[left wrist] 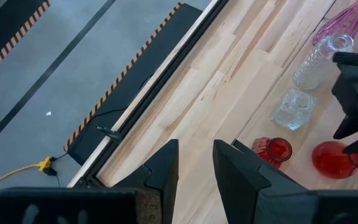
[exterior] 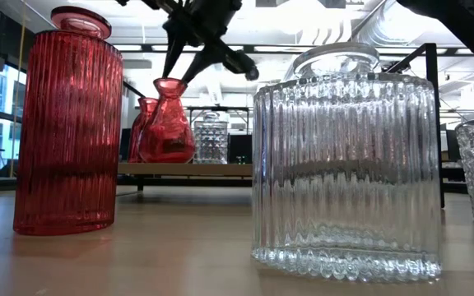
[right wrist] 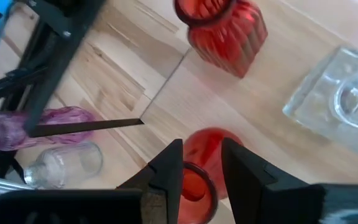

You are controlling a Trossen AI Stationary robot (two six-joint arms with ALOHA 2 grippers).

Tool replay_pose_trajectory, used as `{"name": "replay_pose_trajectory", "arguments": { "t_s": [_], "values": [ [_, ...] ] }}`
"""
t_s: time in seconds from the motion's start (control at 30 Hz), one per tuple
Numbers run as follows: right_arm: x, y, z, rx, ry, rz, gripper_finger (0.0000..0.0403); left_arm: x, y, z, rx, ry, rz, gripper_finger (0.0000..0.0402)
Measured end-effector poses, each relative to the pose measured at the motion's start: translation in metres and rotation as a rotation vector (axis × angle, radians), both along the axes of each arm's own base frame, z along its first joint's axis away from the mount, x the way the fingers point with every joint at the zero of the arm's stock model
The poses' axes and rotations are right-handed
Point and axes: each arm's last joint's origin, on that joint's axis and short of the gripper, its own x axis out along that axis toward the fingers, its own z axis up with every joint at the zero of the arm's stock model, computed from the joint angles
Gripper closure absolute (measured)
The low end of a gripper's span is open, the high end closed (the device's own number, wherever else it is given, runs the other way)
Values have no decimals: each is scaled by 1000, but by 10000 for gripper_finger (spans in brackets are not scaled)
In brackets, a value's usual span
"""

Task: Sort vases onto shelf
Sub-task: Put the red vase aligned with the other red vase on the shelf

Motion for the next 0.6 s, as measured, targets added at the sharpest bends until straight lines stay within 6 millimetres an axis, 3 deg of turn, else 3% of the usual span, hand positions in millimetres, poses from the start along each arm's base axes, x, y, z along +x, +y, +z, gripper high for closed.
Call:
{"name": "replay_pose_trajectory", "arguments": {
  "t_s": [0.17, 0.33, 0.6],
  "values": [
    [-4, 7, 11, -25, -6, 44, 311, 0, 0, 0, 0, 0, 0, 312],
    [-22, 22, 14, -42, 127, 110, 319, 0, 0, 0, 5, 5, -8, 312],
    [-35, 39, 15, -100, 221, 210, 393, 0, 0, 0, 8, 9, -14, 312]
  ]
}}
